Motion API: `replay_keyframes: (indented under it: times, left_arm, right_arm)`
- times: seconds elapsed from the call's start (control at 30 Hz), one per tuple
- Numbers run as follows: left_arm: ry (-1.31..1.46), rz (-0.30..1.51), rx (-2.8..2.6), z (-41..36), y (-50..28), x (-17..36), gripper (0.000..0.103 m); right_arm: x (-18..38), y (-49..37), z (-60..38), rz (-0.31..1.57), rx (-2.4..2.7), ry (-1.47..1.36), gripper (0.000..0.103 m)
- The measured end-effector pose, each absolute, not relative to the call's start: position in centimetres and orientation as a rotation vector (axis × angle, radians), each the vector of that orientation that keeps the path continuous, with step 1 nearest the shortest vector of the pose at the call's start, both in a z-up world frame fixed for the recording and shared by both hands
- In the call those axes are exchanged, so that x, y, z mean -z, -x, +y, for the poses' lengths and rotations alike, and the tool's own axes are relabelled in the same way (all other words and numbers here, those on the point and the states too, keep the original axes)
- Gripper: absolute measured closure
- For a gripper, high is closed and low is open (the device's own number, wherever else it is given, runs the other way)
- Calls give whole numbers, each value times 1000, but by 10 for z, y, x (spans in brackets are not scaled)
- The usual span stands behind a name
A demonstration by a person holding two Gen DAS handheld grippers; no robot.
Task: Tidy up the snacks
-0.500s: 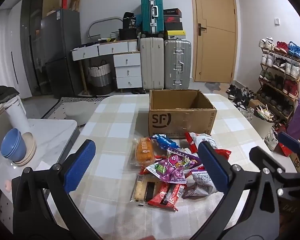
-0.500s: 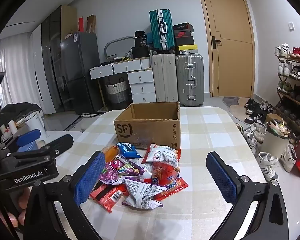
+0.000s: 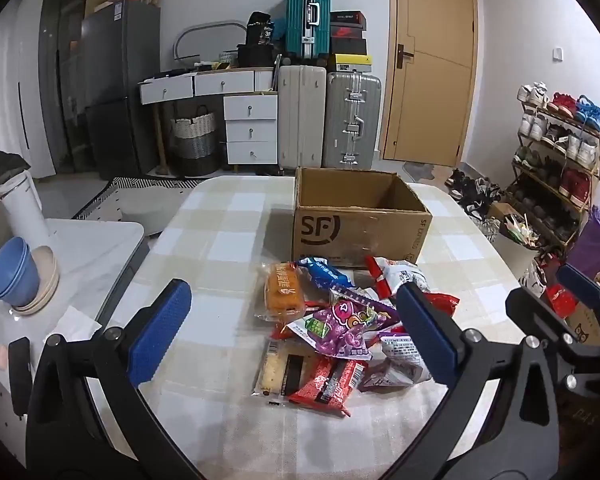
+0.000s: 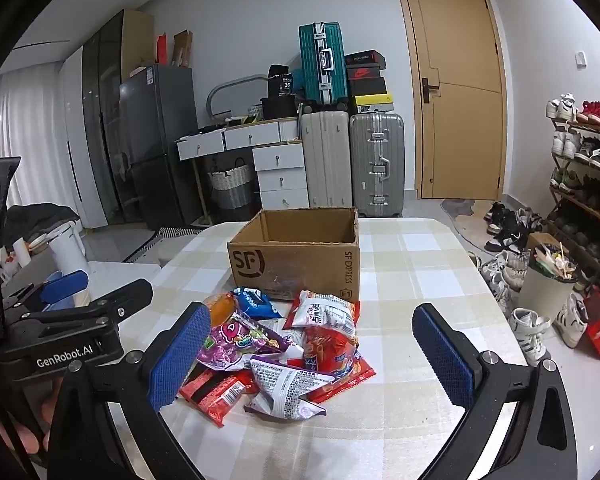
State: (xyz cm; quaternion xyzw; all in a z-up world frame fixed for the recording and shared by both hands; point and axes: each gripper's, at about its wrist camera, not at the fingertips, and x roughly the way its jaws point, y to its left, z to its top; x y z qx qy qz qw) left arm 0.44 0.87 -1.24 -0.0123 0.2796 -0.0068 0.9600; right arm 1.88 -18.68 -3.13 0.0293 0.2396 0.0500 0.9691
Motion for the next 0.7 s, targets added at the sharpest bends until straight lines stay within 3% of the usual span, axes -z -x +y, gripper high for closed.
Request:
replay_keyframes:
  times: [0.7]
  left_arm:
    - [23,527,8,11,4,3,1]
  right_arm:
    - [30,-18,-186,489,-113,-58,0]
